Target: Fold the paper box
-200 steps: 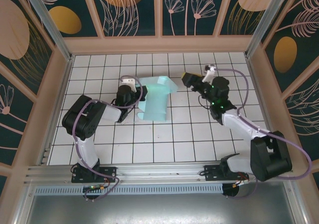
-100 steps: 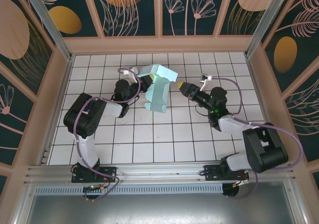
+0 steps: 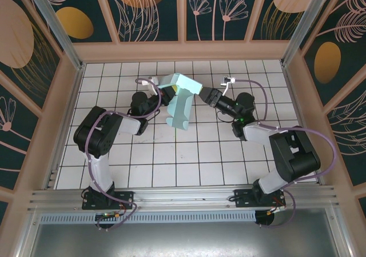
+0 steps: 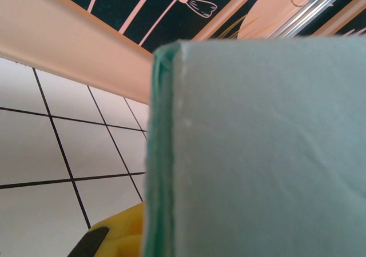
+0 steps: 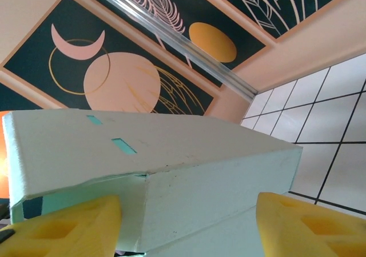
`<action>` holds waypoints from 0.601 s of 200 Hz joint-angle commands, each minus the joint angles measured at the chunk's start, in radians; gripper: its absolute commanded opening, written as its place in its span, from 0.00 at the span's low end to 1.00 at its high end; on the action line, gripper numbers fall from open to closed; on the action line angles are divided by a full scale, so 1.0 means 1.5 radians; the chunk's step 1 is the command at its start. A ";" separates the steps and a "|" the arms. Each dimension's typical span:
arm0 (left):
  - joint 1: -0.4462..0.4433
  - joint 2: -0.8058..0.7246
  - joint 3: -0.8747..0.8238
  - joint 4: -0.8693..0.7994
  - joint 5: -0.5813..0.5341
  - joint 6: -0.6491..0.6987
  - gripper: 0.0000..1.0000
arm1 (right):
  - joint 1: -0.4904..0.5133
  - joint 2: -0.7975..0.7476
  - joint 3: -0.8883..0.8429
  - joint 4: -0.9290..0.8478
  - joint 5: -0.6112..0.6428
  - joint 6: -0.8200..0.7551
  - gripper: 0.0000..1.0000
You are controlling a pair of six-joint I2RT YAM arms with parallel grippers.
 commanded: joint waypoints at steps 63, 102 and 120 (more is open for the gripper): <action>0.000 0.009 0.000 0.036 0.006 0.013 0.00 | 0.025 0.021 0.045 -0.076 0.008 -0.046 0.28; 0.001 0.012 0.001 0.035 0.005 0.014 0.00 | 0.026 0.005 0.046 -0.099 0.012 -0.059 0.17; 0.001 0.012 0.000 0.036 0.006 0.015 0.00 | 0.026 -0.001 0.047 -0.114 0.016 -0.068 0.34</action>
